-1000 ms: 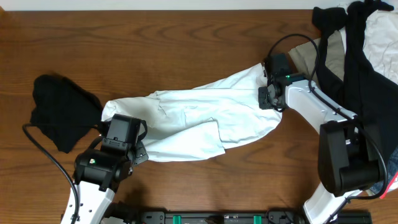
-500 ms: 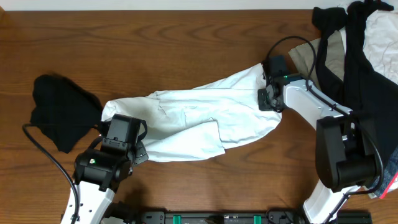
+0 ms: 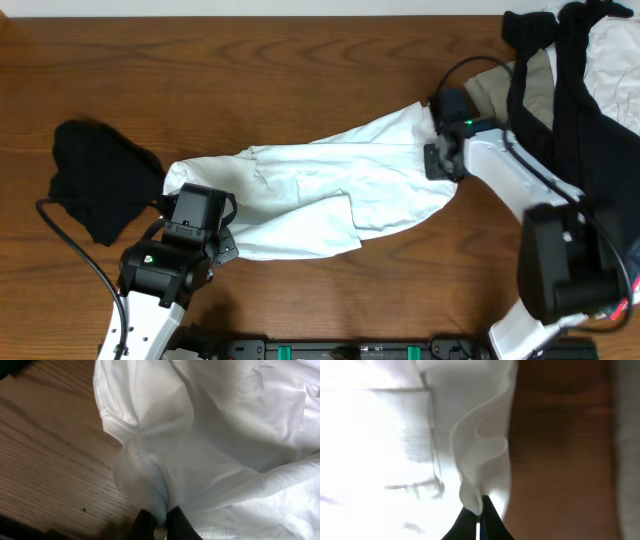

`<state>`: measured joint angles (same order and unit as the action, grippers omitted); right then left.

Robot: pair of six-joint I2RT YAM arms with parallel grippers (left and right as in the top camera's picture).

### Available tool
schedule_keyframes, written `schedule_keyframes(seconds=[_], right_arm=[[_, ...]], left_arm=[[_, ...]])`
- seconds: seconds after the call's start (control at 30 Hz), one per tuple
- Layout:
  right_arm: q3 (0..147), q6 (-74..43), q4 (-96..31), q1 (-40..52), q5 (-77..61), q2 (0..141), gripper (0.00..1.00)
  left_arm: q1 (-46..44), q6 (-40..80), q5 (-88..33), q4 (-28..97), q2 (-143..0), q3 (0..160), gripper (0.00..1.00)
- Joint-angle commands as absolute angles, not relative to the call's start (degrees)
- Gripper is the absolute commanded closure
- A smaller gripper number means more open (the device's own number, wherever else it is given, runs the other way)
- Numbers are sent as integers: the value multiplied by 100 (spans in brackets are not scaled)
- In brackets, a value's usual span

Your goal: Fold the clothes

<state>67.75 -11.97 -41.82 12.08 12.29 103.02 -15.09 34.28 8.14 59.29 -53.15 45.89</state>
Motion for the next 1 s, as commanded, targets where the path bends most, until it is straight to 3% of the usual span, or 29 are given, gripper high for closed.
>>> schedule_keyframes(seconds=[0.0,0.13,0.23,0.57,0.83,0.97], right_arm=[[6761,-1350,-4278,1009,1347,9769,99],[6761,-1345,-4499,895,1350,9557,99],[6761,-1347,-4663,862,1347,9559,99],[6761,-1347,-4788,864,1326,9559,99],[6761,-1347,-4790,864,1326,9559,99],[6761,-1345,-4803,862,1328,9559,99]], left_arm=[[-1481,3437,950,5929,-5321,4624,92],[-1479,3437,950,5929,-5323,4624,92],[-1481,3437,947,5931,-5323,4622,72],[-1481,3437,486,5929,-5433,4619,46],[-1490,4259,-1028,6062,-5651,4491,40],[-1619,4740,-1227,6062,-5660,4115,40]])
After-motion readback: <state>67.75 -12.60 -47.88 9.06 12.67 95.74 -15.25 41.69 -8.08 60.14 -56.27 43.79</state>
